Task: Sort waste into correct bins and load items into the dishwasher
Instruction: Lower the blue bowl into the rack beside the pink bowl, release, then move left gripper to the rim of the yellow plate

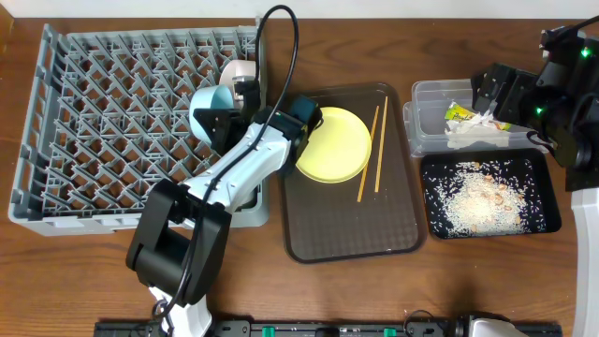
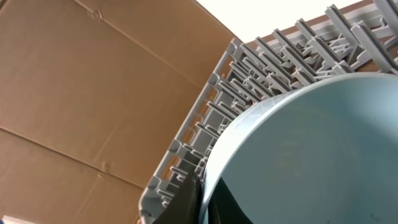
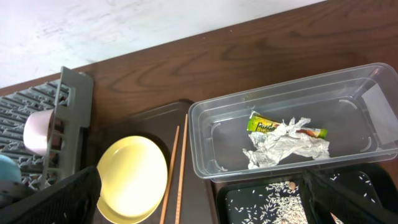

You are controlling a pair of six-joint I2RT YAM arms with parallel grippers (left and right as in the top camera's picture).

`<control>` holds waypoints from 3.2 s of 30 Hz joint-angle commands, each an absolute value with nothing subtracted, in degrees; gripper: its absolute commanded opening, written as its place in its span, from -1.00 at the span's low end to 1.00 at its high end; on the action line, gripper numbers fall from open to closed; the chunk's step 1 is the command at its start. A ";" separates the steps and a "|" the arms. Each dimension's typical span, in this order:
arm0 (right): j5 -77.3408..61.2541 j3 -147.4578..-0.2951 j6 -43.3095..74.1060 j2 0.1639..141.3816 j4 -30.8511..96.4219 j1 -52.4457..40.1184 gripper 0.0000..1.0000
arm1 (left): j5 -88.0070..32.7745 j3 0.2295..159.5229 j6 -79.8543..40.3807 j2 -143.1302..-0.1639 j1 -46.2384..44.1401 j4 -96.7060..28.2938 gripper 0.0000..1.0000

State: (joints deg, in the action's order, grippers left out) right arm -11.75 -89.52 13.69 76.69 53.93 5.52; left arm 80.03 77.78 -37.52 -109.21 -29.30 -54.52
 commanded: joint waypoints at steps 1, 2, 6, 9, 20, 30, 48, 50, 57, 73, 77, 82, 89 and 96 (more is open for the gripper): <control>-11.40 -89.86 14.57 76.95 53.91 5.93 0.98 | 81.80 77.06 -38.65 -110.26 -28.36 -53.58 -0.86; -11.38 -89.86 14.57 76.95 53.91 5.93 0.98 | 83.18 77.06 -38.61 -110.89 -28.29 -53.67 -0.85; -11.40 -89.86 14.57 76.95 53.91 5.93 0.98 | 83.55 77.06 -38.22 -112.42 -28.32 -53.65 -0.86; -11.38 -89.86 14.55 76.95 53.91 5.93 0.98 | 83.42 77.06 -38.22 -113.51 -28.32 -53.71 -0.85; -11.38 -89.86 14.55 76.95 53.91 5.93 0.99 | 83.20 77.06 -38.22 -114.24 -29.19 -59.02 -0.85; -11.38 -89.86 14.55 76.95 54.04 5.93 0.99 | 75.99 77.06 -38.02 -114.24 -33.19 -62.15 -0.85; -11.40 -89.86 14.55 76.95 54.06 5.93 0.98 | 47.59 77.84 -33.23 -114.19 -33.19 -68.23 -0.66; -11.38 -89.86 14.55 76.95 54.06 5.93 0.99 | 45.39 78.74 -33.12 -113.86 -33.19 -69.01 -0.52; -11.38 -89.86 14.55 76.95 54.06 5.93 0.99 | 38.54 83.90 -27.53 -108.75 -33.19 -68.01 0.10; -11.38 -89.86 14.55 76.95 54.06 5.93 0.99 | -3.55 86.30 -13.98 -94.67 -33.23 -43.72 0.53; -11.38 -89.86 14.57 76.95 54.06 5.93 0.98 | -4.71 86.30 -22.83 -100.14 -33.41 -42.54 0.43; -11.38 -89.86 14.57 76.95 54.06 5.93 0.98 | 2.61 86.30 -40.95 -109.38 -33.45 -43.38 0.27; -11.38 -89.86 14.55 76.95 54.06 5.93 0.99 | 7.86 85.03 -51.92 -113.47 -33.45 -45.54 0.22; -11.38 -89.86 14.55 76.95 54.08 5.93 0.98 | 5.52 84.31 -58.00 -119.61 -33.45 -44.84 0.03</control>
